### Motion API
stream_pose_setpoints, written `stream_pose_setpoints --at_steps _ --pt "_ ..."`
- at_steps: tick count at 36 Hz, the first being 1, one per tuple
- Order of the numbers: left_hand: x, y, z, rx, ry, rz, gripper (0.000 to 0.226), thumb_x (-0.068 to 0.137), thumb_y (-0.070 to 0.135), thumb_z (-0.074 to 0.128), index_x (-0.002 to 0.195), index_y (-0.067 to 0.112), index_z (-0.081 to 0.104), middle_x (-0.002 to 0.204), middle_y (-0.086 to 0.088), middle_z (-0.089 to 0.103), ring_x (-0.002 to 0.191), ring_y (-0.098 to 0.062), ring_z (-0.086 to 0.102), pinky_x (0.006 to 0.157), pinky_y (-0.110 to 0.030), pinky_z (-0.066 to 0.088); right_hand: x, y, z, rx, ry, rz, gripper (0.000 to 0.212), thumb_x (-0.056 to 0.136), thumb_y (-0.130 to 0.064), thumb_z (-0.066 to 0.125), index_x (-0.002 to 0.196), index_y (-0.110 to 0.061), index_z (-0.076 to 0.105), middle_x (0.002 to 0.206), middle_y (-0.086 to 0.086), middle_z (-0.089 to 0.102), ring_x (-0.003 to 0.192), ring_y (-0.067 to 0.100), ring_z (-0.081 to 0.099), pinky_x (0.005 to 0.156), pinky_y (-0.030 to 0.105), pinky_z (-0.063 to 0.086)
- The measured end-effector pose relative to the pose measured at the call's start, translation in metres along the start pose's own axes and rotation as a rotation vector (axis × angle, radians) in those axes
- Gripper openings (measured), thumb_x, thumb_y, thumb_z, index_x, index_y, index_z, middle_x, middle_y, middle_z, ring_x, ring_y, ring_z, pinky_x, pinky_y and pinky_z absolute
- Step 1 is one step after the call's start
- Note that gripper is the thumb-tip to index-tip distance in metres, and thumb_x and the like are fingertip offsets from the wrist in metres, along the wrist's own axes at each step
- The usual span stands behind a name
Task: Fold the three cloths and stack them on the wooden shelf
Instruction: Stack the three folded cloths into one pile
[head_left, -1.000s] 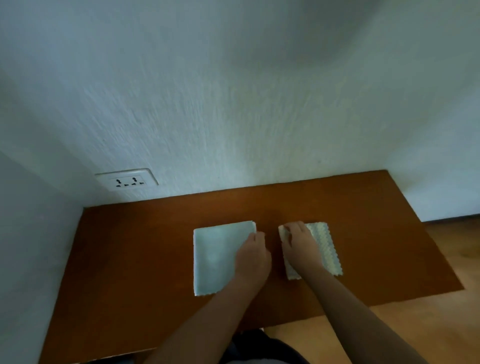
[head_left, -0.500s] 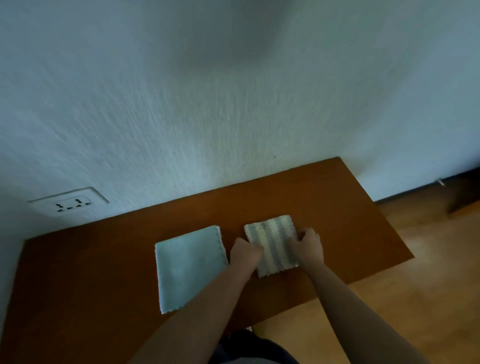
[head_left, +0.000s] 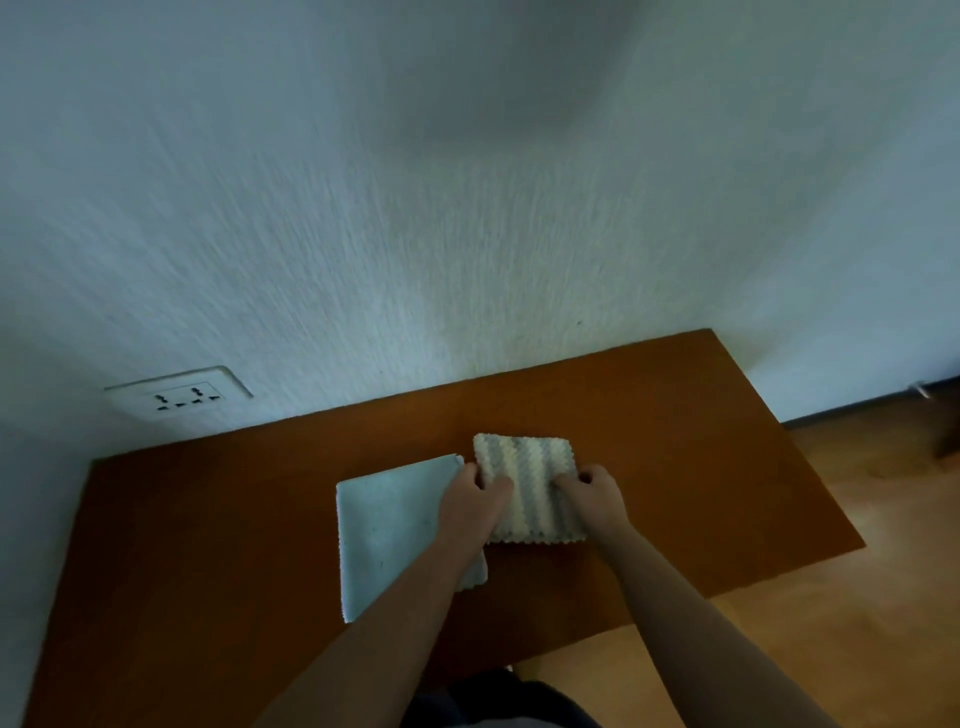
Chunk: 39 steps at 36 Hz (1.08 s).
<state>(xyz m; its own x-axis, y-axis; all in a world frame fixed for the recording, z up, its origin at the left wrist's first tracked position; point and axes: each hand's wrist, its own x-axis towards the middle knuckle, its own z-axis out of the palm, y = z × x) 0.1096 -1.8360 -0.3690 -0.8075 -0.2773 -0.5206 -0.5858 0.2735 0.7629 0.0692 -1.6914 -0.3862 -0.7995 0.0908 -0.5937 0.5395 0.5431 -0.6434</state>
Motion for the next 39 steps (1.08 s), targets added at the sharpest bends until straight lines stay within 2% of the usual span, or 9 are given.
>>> stream_pose_setpoints --at_steps 3,7,10,14,16,24,29,37,39 --pt "-0.005 -0.009 -0.026 -0.091 0.052 0.029 0.023 0.092 0.027 0.053 0.113 0.020 0.052 0.094 0.006 0.056 0.087 -0.010 0.056 0.071 -0.025 0.049 -0.007 -0.014 0.020 0.004 -0.047 -0.050 0.040 0.093 -0.030 0.053 0.124 -0.008 0.044 0.083 -0.006 0.044 0.070 0.008 0.046 0.066 0.028 0.044" --pt "-0.011 -0.027 -0.060 -0.195 0.062 0.021 0.012 0.092 0.025 0.055 0.103 0.020 0.056 0.096 0.003 0.060 0.093 -0.017 0.059 0.086 -0.038 0.053 -0.019 -0.032 0.046 -0.038 -0.094 -0.130 0.033 0.094 -0.029 0.052 0.118 -0.008 0.046 0.082 -0.006 0.044 0.069 0.007 0.047 0.058 0.025 0.044" --pt "-0.018 -0.041 -0.082 -0.232 0.085 -0.033 0.005 0.091 0.023 0.056 0.086 0.024 0.056 0.101 -0.008 0.062 0.097 -0.026 0.061 0.090 -0.047 0.050 -0.031 -0.042 0.065 -0.042 -0.122 -0.167 0.017 0.094 -0.026 0.053 0.102 -0.014 0.044 0.079 -0.004 0.044 0.072 0.017 0.053 0.074 0.038 0.051" --pt "-0.026 -0.060 -0.103 -0.288 0.102 -0.085 0.004 0.091 0.020 0.057 0.087 0.020 0.058 0.106 -0.016 0.064 0.099 -0.034 0.062 0.089 -0.051 0.051 -0.040 -0.044 0.089 -0.092 -0.160 -0.230 0.012 0.093 -0.024 0.052 0.091 -0.015 0.045 0.073 -0.003 0.045 0.059 0.009 0.043 0.053 0.024 0.038" --pt "-0.028 -0.069 -0.108 -0.282 0.114 -0.099 0.004 0.090 0.020 0.059 0.087 0.021 0.058 0.106 -0.017 0.064 0.100 -0.034 0.062 0.089 -0.051 0.051 -0.042 -0.042 0.096 -0.084 -0.184 -0.248 0.012 0.092 -0.022 0.052 0.084 -0.019 0.043 0.070 -0.004 0.044 0.056 0.008 0.040 0.049 0.022 0.032" --pt "-0.027 -0.094 -0.109 -0.232 0.109 -0.126 0.013 0.089 0.020 0.061 0.101 0.013 0.060 0.103 -0.008 0.066 0.096 -0.024 0.063 0.085 -0.044 0.054 -0.046 -0.037 0.109 -0.213 -0.182 -0.286 0.016 0.092 -0.025 0.052 0.104 -0.015 0.048 0.074 -0.002 0.053 0.057 0.010 0.046 0.048 0.023 0.032" --pt "-0.023 -0.097 -0.107 -0.117 0.125 -0.111 0.013 0.089 0.024 0.061 0.099 0.016 0.058 0.099 -0.002 0.064 0.094 -0.021 0.062 0.083 -0.040 0.054 -0.044 -0.034 0.113 -0.277 -0.141 -0.318 0.008 0.090 -0.022 0.053 0.089 -0.016 0.048 0.079 -0.002 0.048 0.062 0.008 0.042 0.051 0.019 0.030" --pt "-0.020 -0.099 -0.107 -0.002 0.166 -0.028 0.019 0.092 0.033 0.056 0.105 0.019 0.058 0.100 0.002 0.064 0.093 -0.017 0.061 0.083 -0.040 0.053 -0.041 -0.032 0.114 -0.287 -0.122 -0.315 0.011 0.091 -0.024 0.052 0.092 -0.016 0.045 0.076 -0.005 0.044 0.063 0.009 0.041 0.052 0.021 0.028" --pt "-0.020 -0.099 -0.106 0.041 0.176 -0.022 0.022 0.092 0.034 0.055 0.108 0.018 0.057 0.098 0.005 0.061 0.092 -0.015 0.059 0.078 -0.034 0.051 -0.040 -0.032 0.116 -0.296 -0.107 -0.314 0.010 0.091 -0.023 0.051 0.089 -0.016 0.045 0.073 -0.005 0.042 0.061 0.008 0.040 0.052 0.021 0.028"
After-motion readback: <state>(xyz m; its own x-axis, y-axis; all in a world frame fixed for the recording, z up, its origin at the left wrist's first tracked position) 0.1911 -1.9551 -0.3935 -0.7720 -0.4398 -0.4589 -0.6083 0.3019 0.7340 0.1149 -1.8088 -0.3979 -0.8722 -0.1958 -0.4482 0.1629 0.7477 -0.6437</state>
